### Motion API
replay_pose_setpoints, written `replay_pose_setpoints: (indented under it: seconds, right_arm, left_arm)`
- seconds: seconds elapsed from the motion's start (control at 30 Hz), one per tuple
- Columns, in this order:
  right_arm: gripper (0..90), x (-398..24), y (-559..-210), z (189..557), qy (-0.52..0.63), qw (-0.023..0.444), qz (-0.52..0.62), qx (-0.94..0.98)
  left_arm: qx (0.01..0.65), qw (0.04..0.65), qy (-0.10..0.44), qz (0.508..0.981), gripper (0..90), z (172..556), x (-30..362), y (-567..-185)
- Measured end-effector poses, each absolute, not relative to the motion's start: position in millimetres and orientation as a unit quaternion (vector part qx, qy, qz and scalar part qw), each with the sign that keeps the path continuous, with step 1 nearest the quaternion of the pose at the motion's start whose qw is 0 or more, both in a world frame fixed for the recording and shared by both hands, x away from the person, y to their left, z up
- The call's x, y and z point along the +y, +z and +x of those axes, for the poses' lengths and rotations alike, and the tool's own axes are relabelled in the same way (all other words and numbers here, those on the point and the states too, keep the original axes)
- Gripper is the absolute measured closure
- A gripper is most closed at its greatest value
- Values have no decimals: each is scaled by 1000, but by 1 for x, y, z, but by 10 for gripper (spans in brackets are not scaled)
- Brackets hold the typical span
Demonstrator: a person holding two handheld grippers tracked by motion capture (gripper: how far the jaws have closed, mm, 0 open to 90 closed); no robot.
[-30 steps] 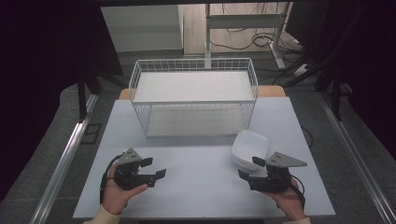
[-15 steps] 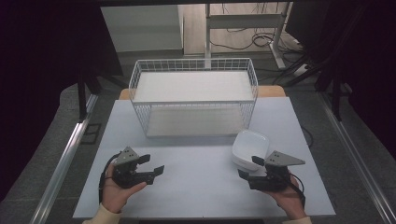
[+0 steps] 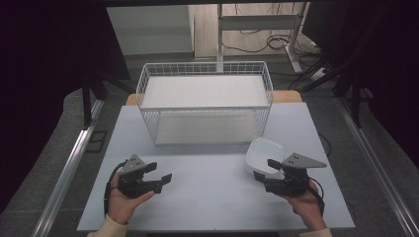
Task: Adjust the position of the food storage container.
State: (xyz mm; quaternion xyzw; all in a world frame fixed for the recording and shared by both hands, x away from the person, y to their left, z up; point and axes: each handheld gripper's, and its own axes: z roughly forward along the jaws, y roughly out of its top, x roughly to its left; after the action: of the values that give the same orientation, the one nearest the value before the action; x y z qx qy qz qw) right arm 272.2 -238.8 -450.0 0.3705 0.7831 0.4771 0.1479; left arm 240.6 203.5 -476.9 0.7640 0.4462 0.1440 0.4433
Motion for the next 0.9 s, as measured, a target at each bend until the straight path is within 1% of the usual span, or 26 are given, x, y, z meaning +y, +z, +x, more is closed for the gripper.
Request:
replay_pose_setpoints:
  seconds: [0.17, 0.4, 0.53, 0.9]
  right_arm:
    - [318, -243, -439, 276, 472, 151, 377, 783]
    - [350, -252, -418, 291, 468, 159, 389, 777]
    - [365, -258, -409, 301, 457, 176, 402, 774]
    - [425, -286, -413, 330, 435, 180, 467, 749]
  left_arm:
    - [447, 442, 142, 764, 275, 241, 204, -478]
    - [447, 437, 135, 769, 274, 243, 204, -480]
    - [447, 435, 134, 770, 274, 243, 202, -481]
    - [451, 431, 133, 770, 273, 244, 202, -483]
